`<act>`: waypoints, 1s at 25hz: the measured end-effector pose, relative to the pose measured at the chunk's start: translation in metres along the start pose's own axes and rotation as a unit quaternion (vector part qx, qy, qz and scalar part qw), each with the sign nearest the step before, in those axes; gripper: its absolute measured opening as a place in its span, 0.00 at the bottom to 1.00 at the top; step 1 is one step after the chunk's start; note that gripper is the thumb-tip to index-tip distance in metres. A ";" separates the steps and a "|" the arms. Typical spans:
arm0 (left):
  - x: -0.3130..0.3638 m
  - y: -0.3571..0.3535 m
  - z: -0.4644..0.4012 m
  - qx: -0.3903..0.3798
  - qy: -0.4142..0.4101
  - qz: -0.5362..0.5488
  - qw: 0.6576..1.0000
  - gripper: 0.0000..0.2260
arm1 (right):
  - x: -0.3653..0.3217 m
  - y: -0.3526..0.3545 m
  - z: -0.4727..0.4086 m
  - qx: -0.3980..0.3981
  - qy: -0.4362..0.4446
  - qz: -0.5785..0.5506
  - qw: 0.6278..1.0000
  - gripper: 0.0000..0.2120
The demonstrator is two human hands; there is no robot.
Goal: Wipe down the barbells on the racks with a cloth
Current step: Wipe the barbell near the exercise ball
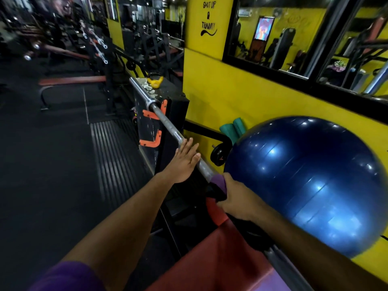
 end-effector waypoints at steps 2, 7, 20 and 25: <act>-0.010 0.009 0.000 0.002 -0.018 -0.052 0.998 0.25 | 0.000 -0.001 0.023 0.034 0.029 0.105 0.994 0.39; -0.045 0.043 -0.018 -0.041 0.004 -0.136 0.990 0.27 | -0.027 0.018 -0.009 0.154 0.096 0.184 0.966 0.45; -0.090 0.063 -0.064 -0.061 -0.029 -0.121 0.990 0.26 | -0.046 -0.025 -0.072 0.047 -0.045 0.285 0.956 0.48; -0.104 0.065 -0.091 -0.044 -0.007 -0.071 0.996 0.27 | -0.062 -0.020 -0.110 0.033 -0.040 0.269 0.962 0.47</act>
Point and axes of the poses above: each hand's wrist, its own z-axis away from the middle knuckle, its own y-axis out of the back of the hand, x = y × z, the point moved 4 cm from there along -z, towards the middle knuckle, and after that the axes turned 1 degree about x, right-handed, at the moved point
